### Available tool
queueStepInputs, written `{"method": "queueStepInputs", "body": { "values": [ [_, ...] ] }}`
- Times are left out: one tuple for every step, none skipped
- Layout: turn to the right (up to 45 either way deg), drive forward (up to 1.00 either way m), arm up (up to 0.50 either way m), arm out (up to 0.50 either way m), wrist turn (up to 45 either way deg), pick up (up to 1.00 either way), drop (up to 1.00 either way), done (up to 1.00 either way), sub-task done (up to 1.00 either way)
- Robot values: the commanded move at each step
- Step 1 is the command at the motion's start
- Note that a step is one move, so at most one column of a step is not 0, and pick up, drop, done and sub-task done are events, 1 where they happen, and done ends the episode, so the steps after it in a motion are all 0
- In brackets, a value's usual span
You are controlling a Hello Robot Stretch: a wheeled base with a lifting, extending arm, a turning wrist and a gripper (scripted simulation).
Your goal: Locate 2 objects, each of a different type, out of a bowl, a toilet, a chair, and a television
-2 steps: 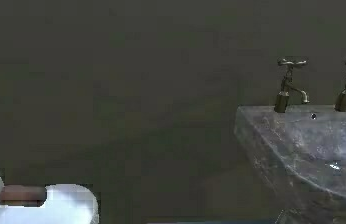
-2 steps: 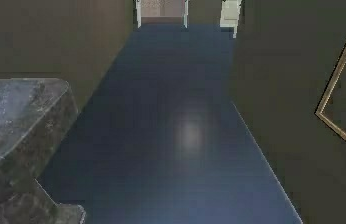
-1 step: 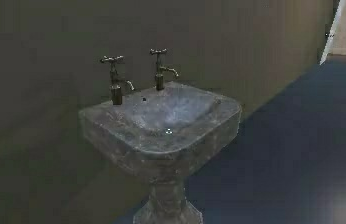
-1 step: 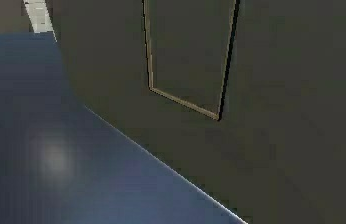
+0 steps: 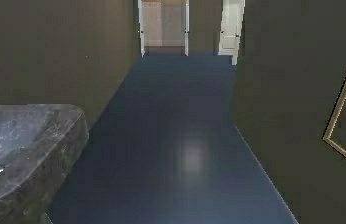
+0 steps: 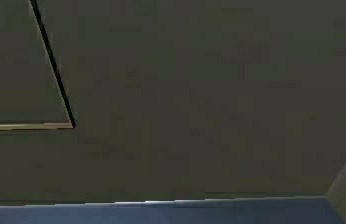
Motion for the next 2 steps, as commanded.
{"method": "queueStepInputs", "body": {
  "values": [
    [42.0, 0.00, 0.00, 0.00, 0.0, 0.00, 0.00, 0.00, 0.00],
    [0.0, 0.40, 0.00, 0.00, 0.0, 0.00, 0.00, 0.00, 0.00]
  ]
}}
